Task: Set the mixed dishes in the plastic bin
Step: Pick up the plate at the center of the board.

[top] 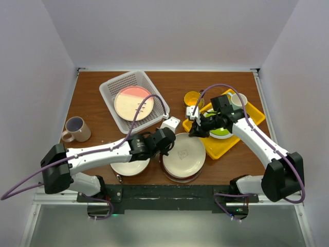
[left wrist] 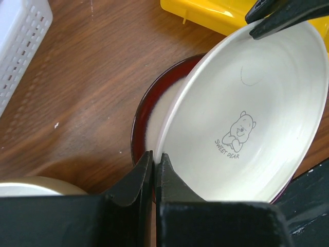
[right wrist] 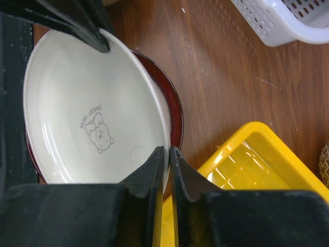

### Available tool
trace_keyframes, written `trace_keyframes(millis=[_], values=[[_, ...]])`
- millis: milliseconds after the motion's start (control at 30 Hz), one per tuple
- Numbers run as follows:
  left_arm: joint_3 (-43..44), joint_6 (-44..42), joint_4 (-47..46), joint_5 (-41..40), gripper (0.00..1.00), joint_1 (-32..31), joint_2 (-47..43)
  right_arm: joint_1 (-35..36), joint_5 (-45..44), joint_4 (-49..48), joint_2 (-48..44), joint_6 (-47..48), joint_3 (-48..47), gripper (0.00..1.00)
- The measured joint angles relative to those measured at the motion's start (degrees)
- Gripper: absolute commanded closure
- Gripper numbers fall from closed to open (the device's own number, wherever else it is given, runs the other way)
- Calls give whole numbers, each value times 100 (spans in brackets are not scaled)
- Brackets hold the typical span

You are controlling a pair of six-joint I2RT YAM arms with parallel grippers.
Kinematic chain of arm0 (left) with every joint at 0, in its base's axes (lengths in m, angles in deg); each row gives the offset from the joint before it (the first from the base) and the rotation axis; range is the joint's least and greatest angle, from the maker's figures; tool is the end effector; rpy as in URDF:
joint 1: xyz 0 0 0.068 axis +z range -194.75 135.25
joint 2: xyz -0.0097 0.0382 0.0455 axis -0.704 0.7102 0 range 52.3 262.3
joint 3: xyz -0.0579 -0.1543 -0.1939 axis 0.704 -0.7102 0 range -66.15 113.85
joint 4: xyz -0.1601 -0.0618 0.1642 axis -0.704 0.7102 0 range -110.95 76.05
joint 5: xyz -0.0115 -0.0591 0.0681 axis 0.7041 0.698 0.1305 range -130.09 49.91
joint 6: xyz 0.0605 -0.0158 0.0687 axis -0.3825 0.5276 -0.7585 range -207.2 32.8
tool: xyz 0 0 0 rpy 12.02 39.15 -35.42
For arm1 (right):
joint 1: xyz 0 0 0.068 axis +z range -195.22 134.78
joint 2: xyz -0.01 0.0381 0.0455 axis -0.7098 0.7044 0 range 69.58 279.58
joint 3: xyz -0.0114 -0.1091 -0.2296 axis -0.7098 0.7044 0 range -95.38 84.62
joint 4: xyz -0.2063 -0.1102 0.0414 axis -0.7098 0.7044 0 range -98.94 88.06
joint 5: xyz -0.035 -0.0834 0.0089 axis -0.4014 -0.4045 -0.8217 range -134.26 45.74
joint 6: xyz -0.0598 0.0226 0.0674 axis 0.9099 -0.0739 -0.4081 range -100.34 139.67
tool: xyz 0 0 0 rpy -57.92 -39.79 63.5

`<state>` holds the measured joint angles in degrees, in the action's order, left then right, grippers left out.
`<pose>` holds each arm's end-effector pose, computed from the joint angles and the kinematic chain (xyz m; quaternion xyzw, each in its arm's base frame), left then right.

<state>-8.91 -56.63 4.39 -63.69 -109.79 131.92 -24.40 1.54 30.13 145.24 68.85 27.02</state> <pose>0.1581 -0.2602 0.2150 0.2001 0.8939 -0.1334 0.3784 0.2199 0.1478 0.2289 -0.5970 0.6606 0.2980 0.3441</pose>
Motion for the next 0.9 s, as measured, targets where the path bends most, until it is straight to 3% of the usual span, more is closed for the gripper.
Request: trace_keyframes(millis=[167,267,433,600,900], values=[[-83,-42,9,-142,100,15,-374,-66,109,133,-44,79,0,46],[-90,-111,0,-184,100,96,-660,-122,179,221,-120,131,0,36],[-212,-190,-46,-118,100,457,-1093,-267,205,273,-345,170,0,28],[-417,-315,-46,105,100,1012,-1491,-466,321,275,-616,173,0,25],[-461,-476,-46,201,100,1460,-1932,-870,487,273,-848,170,11,23]])
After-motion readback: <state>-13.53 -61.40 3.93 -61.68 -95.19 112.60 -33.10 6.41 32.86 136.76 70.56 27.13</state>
